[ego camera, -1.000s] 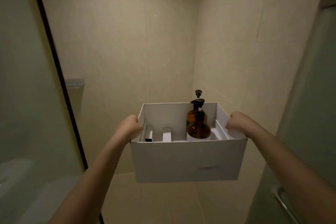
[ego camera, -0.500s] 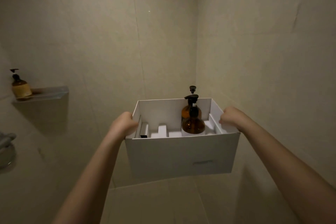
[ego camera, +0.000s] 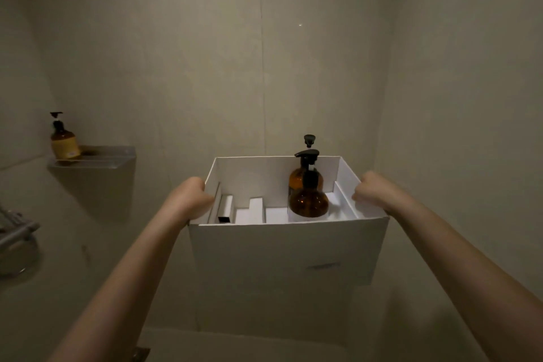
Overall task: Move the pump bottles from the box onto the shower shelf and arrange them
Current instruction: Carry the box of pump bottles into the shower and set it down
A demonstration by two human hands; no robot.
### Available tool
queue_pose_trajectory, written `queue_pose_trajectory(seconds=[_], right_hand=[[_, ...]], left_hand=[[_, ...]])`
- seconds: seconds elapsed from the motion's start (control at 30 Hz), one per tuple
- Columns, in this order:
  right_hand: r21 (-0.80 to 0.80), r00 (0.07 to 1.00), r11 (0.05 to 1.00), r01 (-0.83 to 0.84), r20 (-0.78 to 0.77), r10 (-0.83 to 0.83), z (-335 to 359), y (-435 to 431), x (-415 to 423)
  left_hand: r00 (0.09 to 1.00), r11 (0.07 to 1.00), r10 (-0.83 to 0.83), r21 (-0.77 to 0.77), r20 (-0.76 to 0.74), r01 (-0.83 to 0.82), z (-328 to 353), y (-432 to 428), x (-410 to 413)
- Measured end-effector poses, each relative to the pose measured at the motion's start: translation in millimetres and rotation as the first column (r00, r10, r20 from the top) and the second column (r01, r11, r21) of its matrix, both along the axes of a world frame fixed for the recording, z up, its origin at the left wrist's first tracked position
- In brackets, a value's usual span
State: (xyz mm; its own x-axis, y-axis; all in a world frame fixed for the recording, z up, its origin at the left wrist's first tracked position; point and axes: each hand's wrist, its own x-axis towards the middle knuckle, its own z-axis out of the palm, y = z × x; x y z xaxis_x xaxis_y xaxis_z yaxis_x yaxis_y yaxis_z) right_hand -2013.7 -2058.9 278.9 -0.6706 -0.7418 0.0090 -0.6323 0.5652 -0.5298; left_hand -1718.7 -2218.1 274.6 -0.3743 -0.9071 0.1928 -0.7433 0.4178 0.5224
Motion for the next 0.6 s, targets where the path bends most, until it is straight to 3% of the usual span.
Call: queue_pose_trajectory(seconds=[0.27,0.6], right_hand=[[-0.004,0.988,0.989,-0.148,0.035,0.148,5,-106,-40],[0.005,0.933,0.938,-0.345,0.106,0.343,-17,-239,-30]], left_hand=[[0.982,0.982,0.186,-0.018,0.03,-0.186,-4,-58,-22],[0.924,0.926,0.375,0.014,0.071,-0.377,-16,-129,5]])
